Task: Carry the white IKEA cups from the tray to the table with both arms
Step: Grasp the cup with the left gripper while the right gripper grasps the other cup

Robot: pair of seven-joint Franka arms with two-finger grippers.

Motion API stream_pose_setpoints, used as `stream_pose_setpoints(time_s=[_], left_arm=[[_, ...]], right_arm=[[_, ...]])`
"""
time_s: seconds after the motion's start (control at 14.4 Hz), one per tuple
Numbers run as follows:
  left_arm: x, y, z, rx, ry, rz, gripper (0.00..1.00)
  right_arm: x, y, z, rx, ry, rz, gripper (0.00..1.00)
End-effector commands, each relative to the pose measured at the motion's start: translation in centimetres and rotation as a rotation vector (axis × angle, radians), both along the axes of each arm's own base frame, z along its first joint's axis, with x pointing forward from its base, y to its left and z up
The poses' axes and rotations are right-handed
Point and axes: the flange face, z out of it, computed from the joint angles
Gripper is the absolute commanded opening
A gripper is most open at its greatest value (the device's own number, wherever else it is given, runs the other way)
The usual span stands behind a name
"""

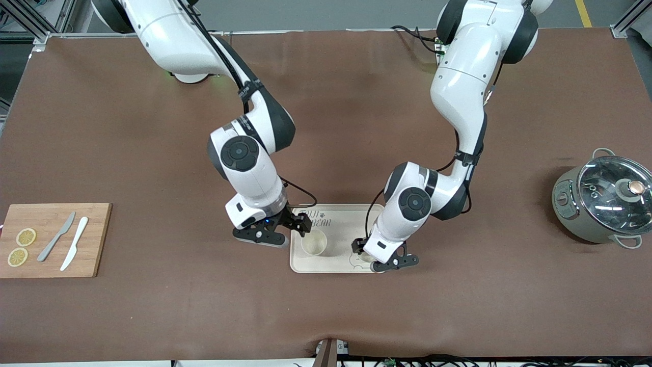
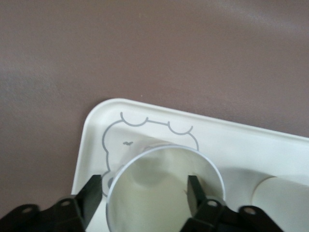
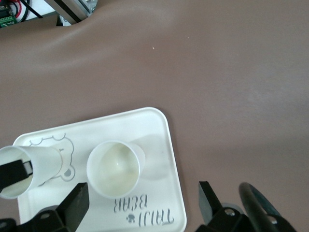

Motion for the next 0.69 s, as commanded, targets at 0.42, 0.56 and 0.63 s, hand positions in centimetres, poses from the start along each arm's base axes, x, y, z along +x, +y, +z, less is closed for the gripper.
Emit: stream_pose_setpoints(time_s=[0.42, 0.56, 0.63], left_arm=[[1.4, 2.0, 1.3, 0.021, -0.022, 0.012, 0.00], [1.0, 2.9, 3.4, 0.062, 0.040, 0.000, 0.00], [0.7, 4.3, 5.3, 0.127, 0.079, -0.024, 0.00]], right_arm=[[0.0, 1.9, -4.5, -0.062, -0.015, 0.076, 1.00], [0.0, 2.1, -5.4, -0.059, -0.022, 0.079, 1.00], [0.0, 2.2, -5.8, -0.055, -0.027, 0.081, 1.00]])
